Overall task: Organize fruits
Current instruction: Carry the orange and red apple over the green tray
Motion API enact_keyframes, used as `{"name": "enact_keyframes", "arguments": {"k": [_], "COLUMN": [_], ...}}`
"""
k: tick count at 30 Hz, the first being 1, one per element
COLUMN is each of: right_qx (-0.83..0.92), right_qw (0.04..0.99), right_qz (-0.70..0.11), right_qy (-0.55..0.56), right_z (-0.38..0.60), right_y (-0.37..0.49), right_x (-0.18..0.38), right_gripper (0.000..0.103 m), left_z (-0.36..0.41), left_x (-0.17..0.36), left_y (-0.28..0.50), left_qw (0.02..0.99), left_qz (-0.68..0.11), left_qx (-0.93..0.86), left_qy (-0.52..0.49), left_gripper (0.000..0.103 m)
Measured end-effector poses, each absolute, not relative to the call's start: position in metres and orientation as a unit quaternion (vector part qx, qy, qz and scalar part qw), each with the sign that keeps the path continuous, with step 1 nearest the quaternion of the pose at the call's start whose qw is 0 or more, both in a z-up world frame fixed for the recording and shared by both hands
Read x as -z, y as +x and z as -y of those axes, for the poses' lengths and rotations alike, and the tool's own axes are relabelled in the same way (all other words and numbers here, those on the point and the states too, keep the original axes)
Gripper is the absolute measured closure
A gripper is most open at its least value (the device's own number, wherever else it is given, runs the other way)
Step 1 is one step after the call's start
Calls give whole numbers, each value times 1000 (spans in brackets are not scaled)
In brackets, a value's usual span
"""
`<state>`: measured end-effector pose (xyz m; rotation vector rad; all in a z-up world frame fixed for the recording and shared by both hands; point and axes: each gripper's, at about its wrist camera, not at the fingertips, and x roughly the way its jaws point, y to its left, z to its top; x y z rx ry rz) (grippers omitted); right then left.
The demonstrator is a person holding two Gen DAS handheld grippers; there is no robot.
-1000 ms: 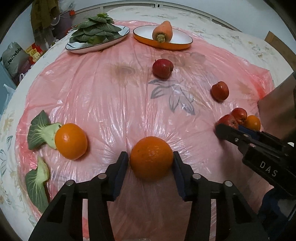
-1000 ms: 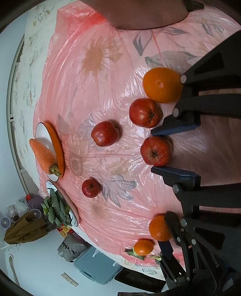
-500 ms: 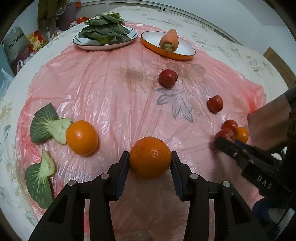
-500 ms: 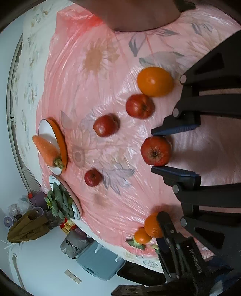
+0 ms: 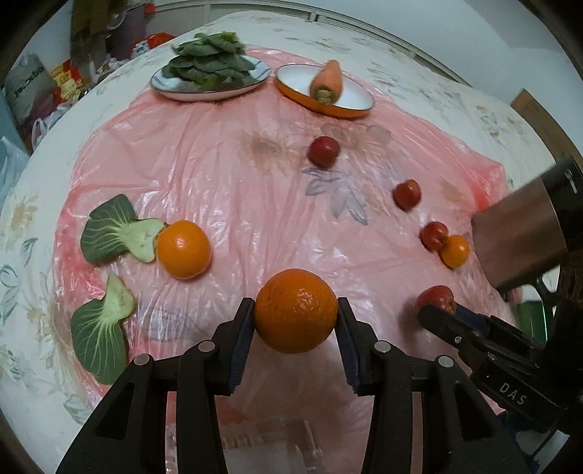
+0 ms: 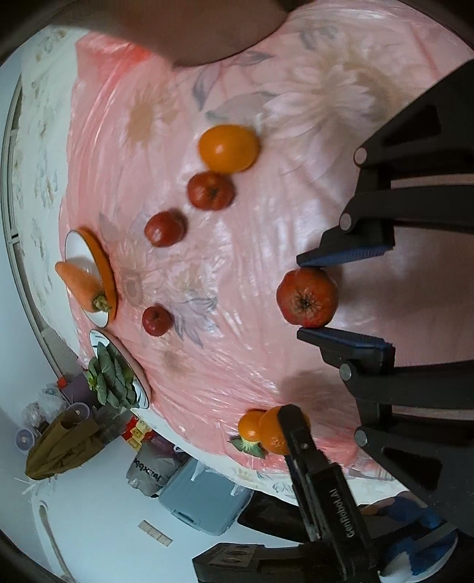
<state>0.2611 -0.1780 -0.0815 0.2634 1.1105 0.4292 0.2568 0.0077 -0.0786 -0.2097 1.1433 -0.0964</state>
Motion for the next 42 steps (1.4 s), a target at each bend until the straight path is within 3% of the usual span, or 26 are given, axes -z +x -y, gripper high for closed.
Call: {"name": "enact_keyframes", "arguments": {"k": [10,24,42], "right_qx": [-152,-32,158], "right_qw": [819,834,845], "right_qz": [-529,-516,-470], "right_qy": [162,192,200], "right_z": [243,383,582], "right_y": [219,157,108], "right_x": [71,40,30], "right_gripper": [90,90,90], "left_z": [59,214,375], "left_x": [58,33,37], "left_y": [243,228,194], "left_qw": [827,807,766], "left_qz": [-551,-542,-527], "left_qx": [102,234,360], "left_qy": [-39,22,74], "left_gripper": [65,65,65]}}
